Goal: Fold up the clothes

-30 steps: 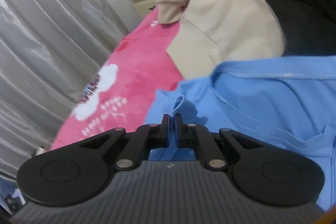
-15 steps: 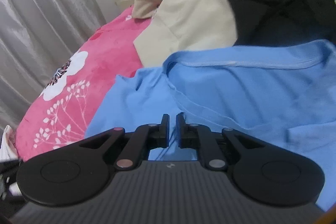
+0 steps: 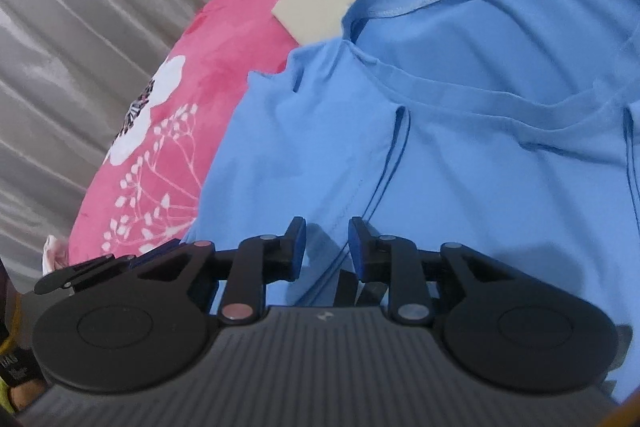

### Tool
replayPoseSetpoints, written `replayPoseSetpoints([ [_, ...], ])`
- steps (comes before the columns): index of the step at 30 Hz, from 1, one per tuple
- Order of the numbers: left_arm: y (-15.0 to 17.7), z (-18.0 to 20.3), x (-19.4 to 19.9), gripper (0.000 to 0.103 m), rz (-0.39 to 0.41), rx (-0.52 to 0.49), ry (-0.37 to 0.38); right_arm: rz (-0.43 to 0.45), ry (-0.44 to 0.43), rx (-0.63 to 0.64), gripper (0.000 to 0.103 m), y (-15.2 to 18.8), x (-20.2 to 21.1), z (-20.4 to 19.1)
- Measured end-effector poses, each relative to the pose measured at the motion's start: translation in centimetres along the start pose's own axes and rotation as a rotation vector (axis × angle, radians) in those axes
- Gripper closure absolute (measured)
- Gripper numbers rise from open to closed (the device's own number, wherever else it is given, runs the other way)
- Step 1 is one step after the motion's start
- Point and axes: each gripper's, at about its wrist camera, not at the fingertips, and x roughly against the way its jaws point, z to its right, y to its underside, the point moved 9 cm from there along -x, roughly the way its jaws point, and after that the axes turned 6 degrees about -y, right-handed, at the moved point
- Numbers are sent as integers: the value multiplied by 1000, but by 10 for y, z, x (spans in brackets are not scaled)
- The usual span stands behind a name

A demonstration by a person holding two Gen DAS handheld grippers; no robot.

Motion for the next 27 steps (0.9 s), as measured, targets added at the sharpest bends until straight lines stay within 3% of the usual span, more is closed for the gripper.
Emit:
replayPoseSetpoints([
  [5, 2, -16, -4, 98, -39, 151, 73, 32, 43, 35, 80, -3, 15, -1],
  [9, 4, -29, -11, 98, -79, 315, 146, 42, 27, 18, 80, -6, 16, -5],
  [13, 7, -37, -15, 98, -94, 405, 192, 90, -1, 72, 80, -5, 20, -21],
  [17, 9, -42, -17, 98, -102, 465, 218, 42, -33, 223, 81, 14, 6, -43],
  [21, 10, -45, -19, 98, -107, 509, 236, -28, 17, 333, 82, 36, -13, -35],
  [27, 10, -41, -17, 97, -78, 456, 213, -172, 60, 398, 82, 43, 4, -37],
])
